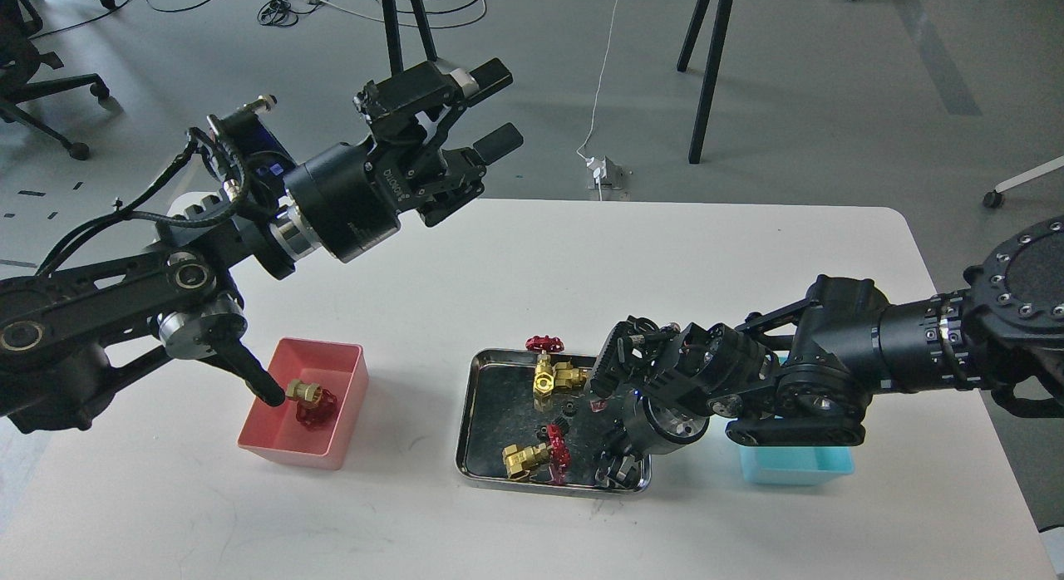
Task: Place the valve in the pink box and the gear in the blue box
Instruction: 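Grasp the dark gear with the right gripper and lift it, then move the gear over the blue box and release it inside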
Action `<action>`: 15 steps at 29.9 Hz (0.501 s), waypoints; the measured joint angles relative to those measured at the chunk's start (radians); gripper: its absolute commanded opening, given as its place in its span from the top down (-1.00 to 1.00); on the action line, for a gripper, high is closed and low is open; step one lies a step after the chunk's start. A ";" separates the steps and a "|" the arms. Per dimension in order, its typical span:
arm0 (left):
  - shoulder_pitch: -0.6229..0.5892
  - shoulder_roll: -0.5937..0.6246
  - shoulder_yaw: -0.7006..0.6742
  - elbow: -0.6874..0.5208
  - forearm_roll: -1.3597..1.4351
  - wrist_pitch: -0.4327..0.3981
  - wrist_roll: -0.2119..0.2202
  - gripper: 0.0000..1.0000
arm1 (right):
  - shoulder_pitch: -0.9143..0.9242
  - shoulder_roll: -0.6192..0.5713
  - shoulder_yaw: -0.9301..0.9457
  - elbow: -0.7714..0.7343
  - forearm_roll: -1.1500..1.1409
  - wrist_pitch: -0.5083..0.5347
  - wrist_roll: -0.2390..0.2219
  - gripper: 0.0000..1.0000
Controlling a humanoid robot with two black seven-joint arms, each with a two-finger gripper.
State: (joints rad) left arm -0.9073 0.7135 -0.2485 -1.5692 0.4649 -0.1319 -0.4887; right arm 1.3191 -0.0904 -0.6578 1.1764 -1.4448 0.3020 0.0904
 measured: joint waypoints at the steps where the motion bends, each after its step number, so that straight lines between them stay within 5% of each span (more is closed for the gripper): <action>1: 0.001 0.000 0.000 0.000 0.000 0.000 0.000 -0.49 | 0.000 -0.001 0.000 0.000 0.000 0.000 0.000 0.85; 9: 0.006 -0.005 -0.001 0.000 0.001 0.000 0.000 -0.50 | 0.035 -0.041 0.016 0.012 0.011 -0.015 0.001 0.88; 15: 0.013 -0.023 -0.001 0.004 0.003 0.000 0.000 -0.50 | 0.109 -0.206 0.101 0.107 0.077 -0.025 0.003 0.88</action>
State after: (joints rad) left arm -0.8947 0.6909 -0.2499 -1.5651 0.4678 -0.1318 -0.4887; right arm 1.4283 -0.2965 -0.5570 1.2831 -1.3674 0.2766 0.0935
